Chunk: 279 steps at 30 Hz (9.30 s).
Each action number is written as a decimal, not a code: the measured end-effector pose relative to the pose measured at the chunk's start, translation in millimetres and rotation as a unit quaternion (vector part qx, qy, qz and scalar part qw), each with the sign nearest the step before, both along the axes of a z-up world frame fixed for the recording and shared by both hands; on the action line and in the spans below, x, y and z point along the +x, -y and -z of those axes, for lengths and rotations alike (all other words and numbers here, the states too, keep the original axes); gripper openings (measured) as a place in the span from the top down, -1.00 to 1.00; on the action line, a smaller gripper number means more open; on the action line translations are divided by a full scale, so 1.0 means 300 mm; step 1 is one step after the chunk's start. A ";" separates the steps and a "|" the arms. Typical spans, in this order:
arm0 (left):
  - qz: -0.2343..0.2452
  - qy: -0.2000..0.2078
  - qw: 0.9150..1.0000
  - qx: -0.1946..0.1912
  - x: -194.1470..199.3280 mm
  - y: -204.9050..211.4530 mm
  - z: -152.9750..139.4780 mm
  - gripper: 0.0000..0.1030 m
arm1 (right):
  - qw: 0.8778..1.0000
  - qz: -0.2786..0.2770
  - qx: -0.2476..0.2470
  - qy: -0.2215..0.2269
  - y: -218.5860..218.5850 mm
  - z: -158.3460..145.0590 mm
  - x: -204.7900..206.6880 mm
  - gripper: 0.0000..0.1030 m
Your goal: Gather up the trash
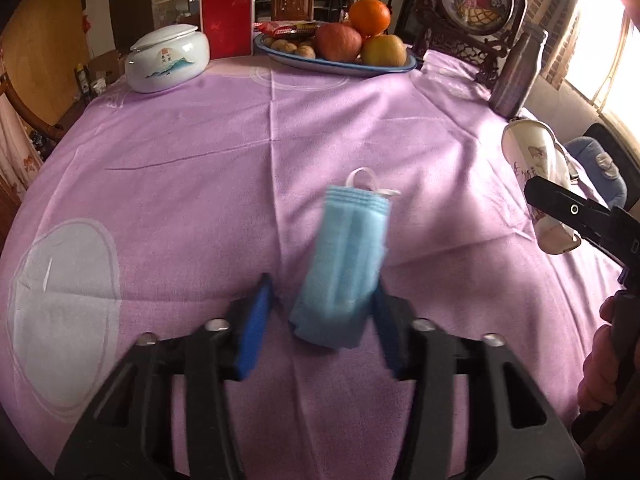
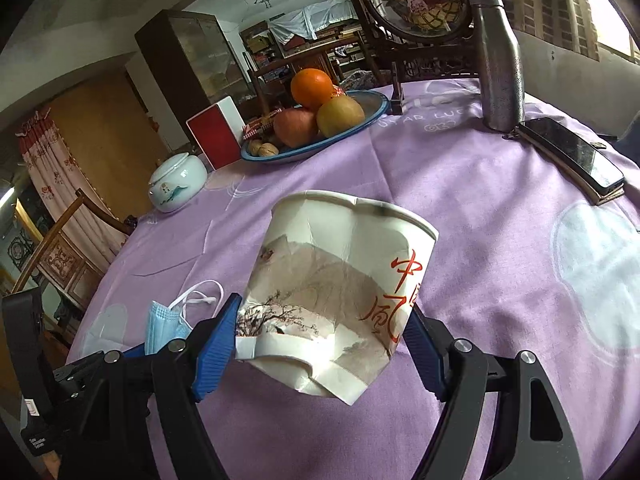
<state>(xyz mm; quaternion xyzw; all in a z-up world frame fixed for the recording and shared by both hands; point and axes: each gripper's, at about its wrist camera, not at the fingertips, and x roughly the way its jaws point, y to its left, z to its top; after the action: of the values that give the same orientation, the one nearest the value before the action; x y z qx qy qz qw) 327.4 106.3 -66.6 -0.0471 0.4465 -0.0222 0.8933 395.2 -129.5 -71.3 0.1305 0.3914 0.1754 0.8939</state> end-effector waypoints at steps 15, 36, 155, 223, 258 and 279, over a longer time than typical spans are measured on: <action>-0.002 0.130 0.990 0.063 -0.139 0.045 -0.153 0.43 | 0.994 0.029 0.022 0.105 0.218 -0.157 -0.435 -0.49; 0.042 0.216 0.973 0.063 -0.458 0.313 -0.285 0.43 | 0.980 0.146 0.005 0.136 0.632 -0.162 -1.009 -0.49; 0.487 0.003 0.862 0.138 -0.924 1.962 0.657 -0.63 | 0.897 0.432 0.012 -0.088 1.519 0.525 -1.683 -0.63; 0.428 0.025 0.901 0.059 -0.914 1.628 0.465 -0.85 | 0.861 0.459 -0.118 -0.186 1.204 0.576 -1.623 -0.89; 0.424 -0.002 0.904 0.062 -0.895 1.653 0.494 -0.87 | 0.861 0.455 -0.142 -0.180 1.180 0.573 -1.600 -0.89; 0.418 -0.003 0.906 0.071 -0.896 1.663 0.506 -0.87 | 0.854 0.458 -0.161 -0.186 1.174 0.575 -1.592 -0.89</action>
<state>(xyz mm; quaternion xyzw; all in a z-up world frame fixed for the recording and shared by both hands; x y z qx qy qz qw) 58.5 -392.5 -218.6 0.2075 0.4288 -0.3611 0.8017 -82.2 -481.6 -243.7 0.1795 0.4688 -0.3472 0.7921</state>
